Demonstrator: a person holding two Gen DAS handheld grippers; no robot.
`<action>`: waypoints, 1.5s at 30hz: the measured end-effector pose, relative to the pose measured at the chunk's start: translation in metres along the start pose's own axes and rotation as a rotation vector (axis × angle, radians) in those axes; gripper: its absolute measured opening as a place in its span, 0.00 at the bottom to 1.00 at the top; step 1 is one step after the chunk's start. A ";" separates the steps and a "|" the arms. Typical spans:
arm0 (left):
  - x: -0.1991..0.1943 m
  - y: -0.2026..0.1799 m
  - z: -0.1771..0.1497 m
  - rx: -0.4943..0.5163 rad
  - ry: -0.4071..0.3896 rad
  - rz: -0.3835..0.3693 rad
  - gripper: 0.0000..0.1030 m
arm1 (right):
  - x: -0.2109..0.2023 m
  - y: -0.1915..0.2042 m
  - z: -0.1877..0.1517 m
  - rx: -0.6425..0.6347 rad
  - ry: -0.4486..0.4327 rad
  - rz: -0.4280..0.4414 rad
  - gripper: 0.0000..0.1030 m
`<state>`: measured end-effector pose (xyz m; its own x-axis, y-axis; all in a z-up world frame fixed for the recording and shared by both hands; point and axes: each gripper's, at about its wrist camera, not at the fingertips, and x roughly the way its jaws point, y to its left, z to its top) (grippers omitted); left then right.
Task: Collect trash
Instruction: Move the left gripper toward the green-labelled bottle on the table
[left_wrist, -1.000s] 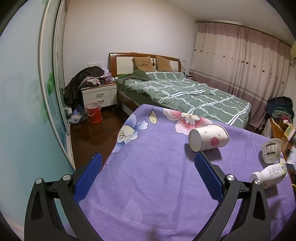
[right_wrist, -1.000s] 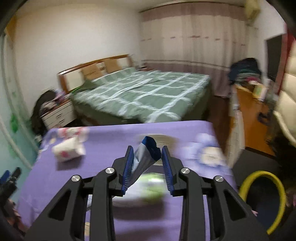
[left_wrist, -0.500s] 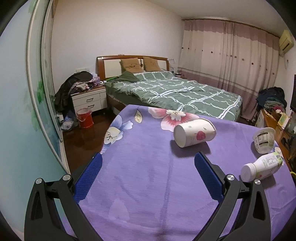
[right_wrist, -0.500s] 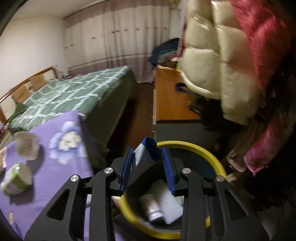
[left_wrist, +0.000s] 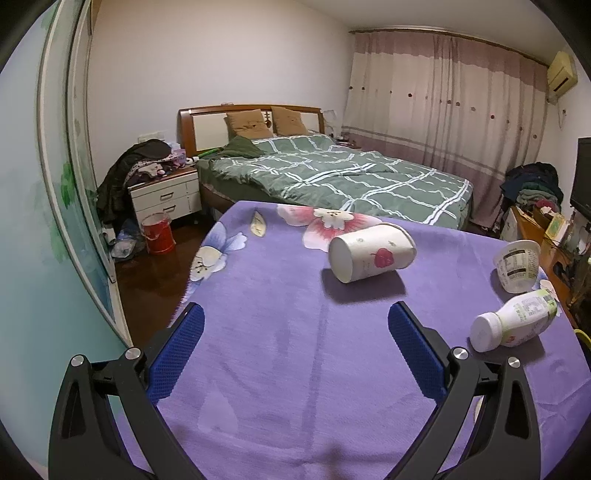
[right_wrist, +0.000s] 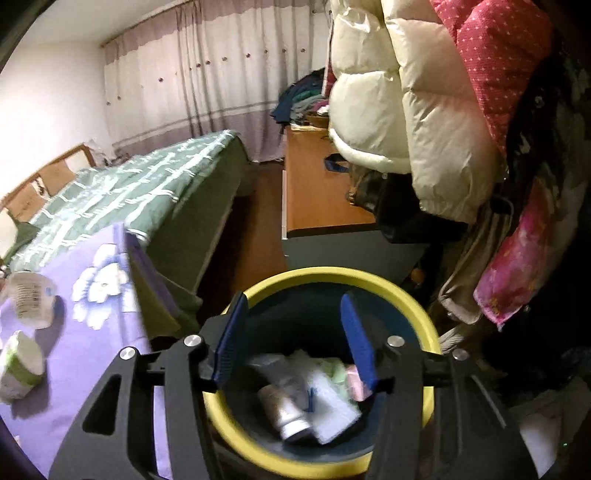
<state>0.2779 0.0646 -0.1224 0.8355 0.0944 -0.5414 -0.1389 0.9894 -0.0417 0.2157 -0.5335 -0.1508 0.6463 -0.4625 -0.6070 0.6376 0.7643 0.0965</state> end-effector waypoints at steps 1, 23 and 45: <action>0.000 -0.003 0.000 0.008 0.003 -0.009 0.95 | -0.005 0.003 -0.002 -0.006 -0.009 0.012 0.51; 0.060 -0.101 0.017 0.129 0.198 -0.124 0.95 | -0.029 0.023 -0.010 -0.058 -0.087 0.075 0.56; 0.035 -0.197 -0.019 0.466 0.301 -0.477 0.94 | -0.025 0.021 -0.010 -0.025 -0.068 0.118 0.56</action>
<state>0.3243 -0.1292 -0.1492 0.5568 -0.3263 -0.7638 0.5006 0.8657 -0.0049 0.2087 -0.5019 -0.1417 0.7439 -0.3974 -0.5373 0.5454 0.8257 0.1443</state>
